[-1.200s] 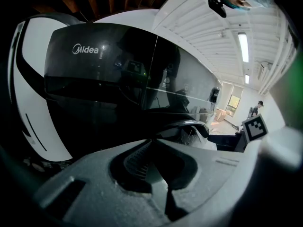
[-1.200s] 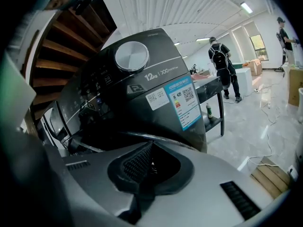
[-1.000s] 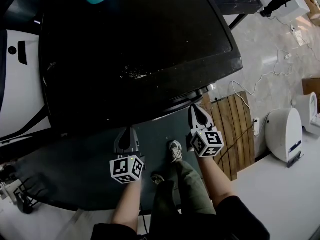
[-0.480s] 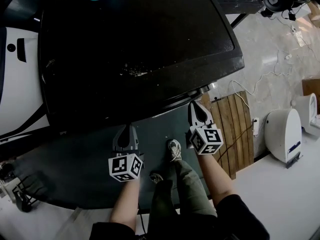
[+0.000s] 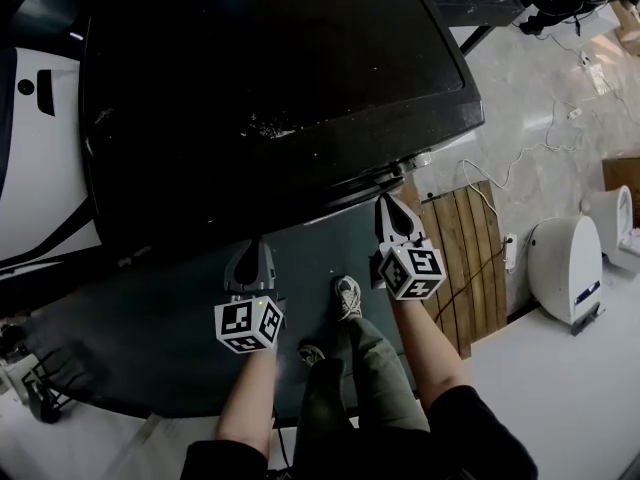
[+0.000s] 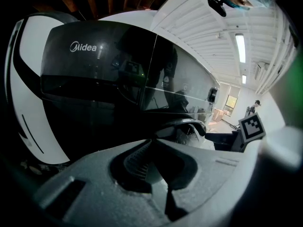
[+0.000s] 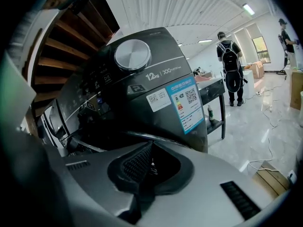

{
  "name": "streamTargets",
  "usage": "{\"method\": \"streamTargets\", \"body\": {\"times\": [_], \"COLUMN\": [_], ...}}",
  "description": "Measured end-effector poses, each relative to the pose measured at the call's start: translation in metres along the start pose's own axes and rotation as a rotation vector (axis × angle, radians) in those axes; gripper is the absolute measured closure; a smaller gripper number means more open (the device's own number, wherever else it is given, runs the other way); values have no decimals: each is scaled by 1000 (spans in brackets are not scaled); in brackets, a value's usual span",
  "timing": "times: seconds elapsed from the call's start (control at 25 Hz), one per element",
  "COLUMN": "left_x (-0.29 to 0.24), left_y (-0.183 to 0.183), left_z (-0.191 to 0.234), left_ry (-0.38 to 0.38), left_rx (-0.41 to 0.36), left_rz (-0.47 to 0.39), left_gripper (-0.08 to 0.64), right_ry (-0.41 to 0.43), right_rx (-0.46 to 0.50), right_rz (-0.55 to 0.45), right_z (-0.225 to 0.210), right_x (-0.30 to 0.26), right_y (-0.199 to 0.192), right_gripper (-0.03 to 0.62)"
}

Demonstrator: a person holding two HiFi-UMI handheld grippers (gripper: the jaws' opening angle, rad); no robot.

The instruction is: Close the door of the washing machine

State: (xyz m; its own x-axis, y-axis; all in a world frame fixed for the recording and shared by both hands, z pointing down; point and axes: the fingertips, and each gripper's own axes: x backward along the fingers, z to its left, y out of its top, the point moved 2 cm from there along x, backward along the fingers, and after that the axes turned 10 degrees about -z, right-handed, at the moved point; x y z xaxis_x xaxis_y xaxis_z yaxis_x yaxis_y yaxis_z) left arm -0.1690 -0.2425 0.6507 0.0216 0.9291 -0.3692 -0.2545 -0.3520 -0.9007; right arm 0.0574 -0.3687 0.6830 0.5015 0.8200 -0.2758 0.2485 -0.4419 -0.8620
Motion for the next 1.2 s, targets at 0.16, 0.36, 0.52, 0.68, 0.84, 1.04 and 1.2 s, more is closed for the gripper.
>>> {"method": "streamTargets", "body": {"times": [0.16, 0.36, 0.52, 0.68, 0.84, 1.04, 1.2], "left_x": [3, 26, 54, 87, 130, 190, 240], "left_y": [5, 16, 20, 28, 38, 47, 52], "left_z": [-8, -19, -30, -44, -60, -66, -70], "left_ry": [-51, -98, -143, -191, -248, -278, -309], "left_rx": [-15, -27, -31, -52, -102, -118, -113], "left_rz": [-15, -46, -54, -59, -70, -89, -107], "left_gripper": [548, 548, 548, 548, 548, 548, 544], "right_ry": [1, 7, 6, 8, 54, 124, 167], "right_rx": [38, 62, 65, 68, 99, 169, 190], "right_rz": [-10, -35, -46, -62, -60, -72, -76], "right_z": [3, 23, 37, 52, 74, 114, 147], "right_x": [8, 40, 77, 120, 166, 224, 266], "right_y": [3, 16, 22, 30, 39, 51, 53], "right_gripper": [591, 591, 592, 592, 592, 592, 592]}}
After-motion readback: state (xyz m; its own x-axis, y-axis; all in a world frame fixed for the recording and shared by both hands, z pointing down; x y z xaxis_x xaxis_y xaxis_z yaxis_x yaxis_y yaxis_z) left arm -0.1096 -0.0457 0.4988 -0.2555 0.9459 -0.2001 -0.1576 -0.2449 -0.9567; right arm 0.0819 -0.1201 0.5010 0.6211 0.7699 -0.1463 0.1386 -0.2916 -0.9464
